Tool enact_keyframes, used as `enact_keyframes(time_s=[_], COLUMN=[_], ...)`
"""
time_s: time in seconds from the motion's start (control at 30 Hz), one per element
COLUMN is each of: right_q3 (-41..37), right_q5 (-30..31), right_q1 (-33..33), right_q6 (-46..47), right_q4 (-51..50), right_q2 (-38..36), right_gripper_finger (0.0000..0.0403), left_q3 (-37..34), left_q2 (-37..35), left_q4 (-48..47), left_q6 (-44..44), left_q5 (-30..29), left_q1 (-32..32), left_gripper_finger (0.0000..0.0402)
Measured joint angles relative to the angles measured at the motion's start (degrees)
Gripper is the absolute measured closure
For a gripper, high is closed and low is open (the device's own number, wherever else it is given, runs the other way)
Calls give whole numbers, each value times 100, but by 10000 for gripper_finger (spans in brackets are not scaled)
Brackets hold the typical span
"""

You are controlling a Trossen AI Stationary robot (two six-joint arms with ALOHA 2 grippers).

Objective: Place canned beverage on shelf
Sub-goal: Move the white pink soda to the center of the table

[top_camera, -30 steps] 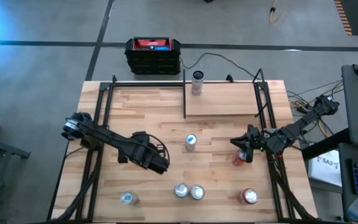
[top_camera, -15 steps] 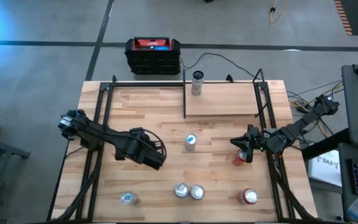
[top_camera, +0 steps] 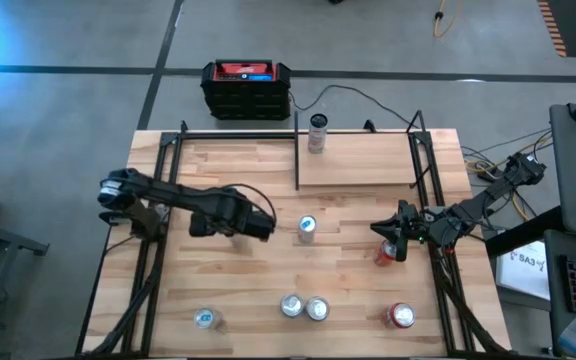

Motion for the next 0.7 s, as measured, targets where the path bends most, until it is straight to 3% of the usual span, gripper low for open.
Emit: enact_keyframes(time_s=[0.7], right_q3=[-1], right_q5=[-1], right_q1=[1], right_q6=[-1], right_q4=[1], right_q2=[0], right_gripper_finger=[374], left_q3=[-833], left_q2=[-53], left_q4=[732], left_q6=[-340], left_q5=[6], left_q1=[212], left_gripper_finger=[87])
